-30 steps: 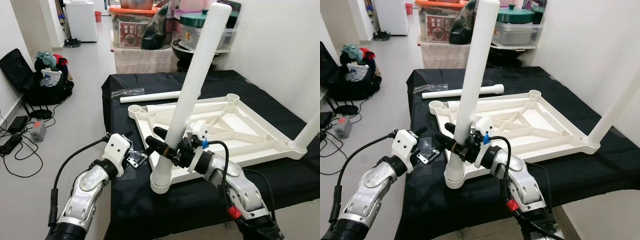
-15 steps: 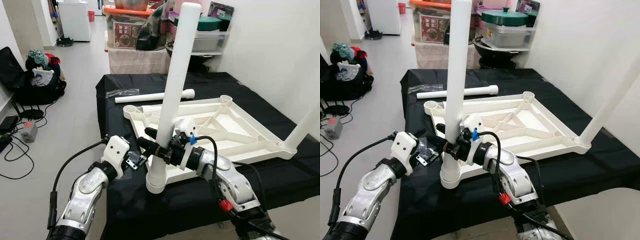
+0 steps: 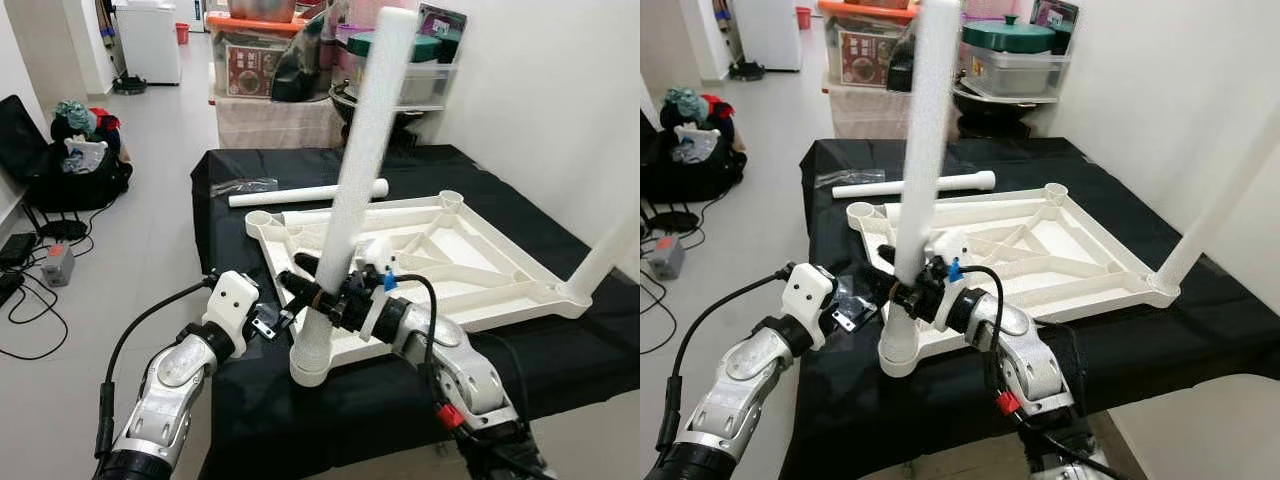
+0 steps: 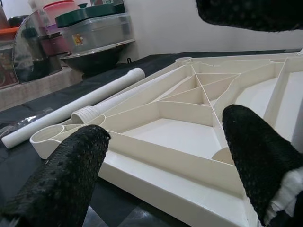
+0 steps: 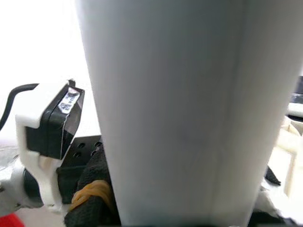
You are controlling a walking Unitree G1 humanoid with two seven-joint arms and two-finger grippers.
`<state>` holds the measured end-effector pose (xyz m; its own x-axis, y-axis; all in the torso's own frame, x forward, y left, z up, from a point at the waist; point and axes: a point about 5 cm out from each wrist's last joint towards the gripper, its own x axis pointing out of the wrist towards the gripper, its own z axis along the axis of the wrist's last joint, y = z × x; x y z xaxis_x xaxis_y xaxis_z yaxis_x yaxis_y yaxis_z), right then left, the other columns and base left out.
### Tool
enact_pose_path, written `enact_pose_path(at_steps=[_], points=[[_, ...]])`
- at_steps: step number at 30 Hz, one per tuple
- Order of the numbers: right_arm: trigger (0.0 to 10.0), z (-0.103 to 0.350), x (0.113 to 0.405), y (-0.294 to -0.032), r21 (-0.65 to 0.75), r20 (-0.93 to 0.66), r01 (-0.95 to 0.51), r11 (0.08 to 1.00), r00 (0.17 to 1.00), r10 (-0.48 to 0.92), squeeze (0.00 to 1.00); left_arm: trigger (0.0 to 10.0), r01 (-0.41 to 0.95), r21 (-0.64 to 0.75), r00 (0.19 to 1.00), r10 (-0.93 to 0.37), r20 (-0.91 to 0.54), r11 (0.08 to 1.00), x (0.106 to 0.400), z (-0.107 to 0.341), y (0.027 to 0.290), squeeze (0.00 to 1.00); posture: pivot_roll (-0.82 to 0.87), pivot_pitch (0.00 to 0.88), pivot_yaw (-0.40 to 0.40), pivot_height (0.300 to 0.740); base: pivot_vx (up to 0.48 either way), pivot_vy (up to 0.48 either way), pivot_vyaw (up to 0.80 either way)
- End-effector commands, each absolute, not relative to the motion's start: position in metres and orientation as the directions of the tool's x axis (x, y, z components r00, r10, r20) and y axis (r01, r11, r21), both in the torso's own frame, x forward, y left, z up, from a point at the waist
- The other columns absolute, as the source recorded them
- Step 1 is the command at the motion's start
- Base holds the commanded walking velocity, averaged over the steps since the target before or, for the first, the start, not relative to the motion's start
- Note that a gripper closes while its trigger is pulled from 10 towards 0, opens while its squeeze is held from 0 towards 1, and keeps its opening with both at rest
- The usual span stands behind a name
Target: Building children table
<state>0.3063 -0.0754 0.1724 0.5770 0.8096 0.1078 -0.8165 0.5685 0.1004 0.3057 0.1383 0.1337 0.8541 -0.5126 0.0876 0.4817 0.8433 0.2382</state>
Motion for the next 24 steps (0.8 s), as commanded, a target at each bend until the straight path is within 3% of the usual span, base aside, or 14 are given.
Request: enact_pose_path(at_steps=[1,4,16,24], points=[[10.0,0.134,0.305,-0.078,0.153,-0.073,-0.742,0.653,0.65,0.756,0.0,10.0,0.487,0.247,0.851,-0.519,0.08,0.838,0.308,0.134,0.138,0.0,0.05,0.0,-0.098,0.74,0.0,0.0,0.0],[10.0,0.128,0.309,-0.088,0.106,-0.141,-0.631,0.768,0.755,0.64,0.0,10.0,0.486,0.249,0.851,-0.518,0.083,0.838,0.309,0.135,0.137,0.0,0.05,0.0,-0.098,0.74,0.0,0.0,0.0],[10.0,0.112,0.308,-0.091,0.011,-0.326,-0.514,0.857,0.809,0.49,0.0,10.0,0.474,0.252,0.858,-0.506,0.083,0.844,0.313,0.134,0.142,0.0,0.04,0.0,-0.098,0.74,0.0,0.0,0.0],[10.0,0.112,0.324,-0.111,0.041,-0.369,-0.29,0.956,0.885,0.284,0.0,10.0,0.46,0.248,0.866,-0.493,0.087,0.853,0.312,0.134,0.143,0.0,0.05,0.0,-0.108,0.74,0.0,0.0,0.0]])
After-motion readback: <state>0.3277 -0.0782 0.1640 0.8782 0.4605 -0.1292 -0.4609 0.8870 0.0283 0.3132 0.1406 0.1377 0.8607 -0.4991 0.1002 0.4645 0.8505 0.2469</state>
